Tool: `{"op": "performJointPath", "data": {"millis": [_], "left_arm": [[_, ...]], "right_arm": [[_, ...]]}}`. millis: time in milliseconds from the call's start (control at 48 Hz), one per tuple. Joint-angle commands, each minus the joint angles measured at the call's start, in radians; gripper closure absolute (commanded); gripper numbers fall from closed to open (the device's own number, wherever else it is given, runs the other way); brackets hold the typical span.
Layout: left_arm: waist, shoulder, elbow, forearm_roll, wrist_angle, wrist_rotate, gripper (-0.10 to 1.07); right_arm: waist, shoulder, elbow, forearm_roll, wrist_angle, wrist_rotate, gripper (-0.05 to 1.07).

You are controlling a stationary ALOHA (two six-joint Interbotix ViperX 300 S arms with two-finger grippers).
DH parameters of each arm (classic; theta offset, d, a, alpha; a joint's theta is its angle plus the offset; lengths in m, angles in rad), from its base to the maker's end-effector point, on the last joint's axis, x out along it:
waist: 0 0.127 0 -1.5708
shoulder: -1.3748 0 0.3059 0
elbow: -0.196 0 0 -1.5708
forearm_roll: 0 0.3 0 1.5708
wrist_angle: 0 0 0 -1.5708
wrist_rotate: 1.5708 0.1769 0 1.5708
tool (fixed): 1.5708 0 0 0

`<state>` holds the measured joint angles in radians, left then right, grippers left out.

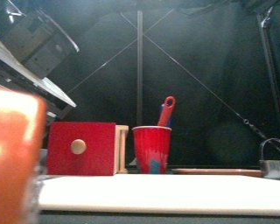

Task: Put carrot in drawer

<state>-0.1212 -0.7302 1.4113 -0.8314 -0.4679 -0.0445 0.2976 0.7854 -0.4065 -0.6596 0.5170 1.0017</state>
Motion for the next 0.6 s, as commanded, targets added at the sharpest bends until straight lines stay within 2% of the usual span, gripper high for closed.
{"op": "performJointPath", "data": {"millis": [0,188,583], "left_arm": [[0.005,0.002,-0.009,0.005,-0.003,0.003,0.10],[0.015,0.002,-0.008,0.005,-0.003,0.003,0.10],[0.018,0.002,-0.008,0.003,0.008,0.002,0.10]], "right_arm": [[-0.006,-0.032,-0.035,0.000,-0.003,-0.002,0.01],[-0.005,-0.025,-0.040,0.002,-0.003,-0.002,0.06],[-0.006,-0.029,-0.040,0.015,-0.003,-0.003,0.38]]}}
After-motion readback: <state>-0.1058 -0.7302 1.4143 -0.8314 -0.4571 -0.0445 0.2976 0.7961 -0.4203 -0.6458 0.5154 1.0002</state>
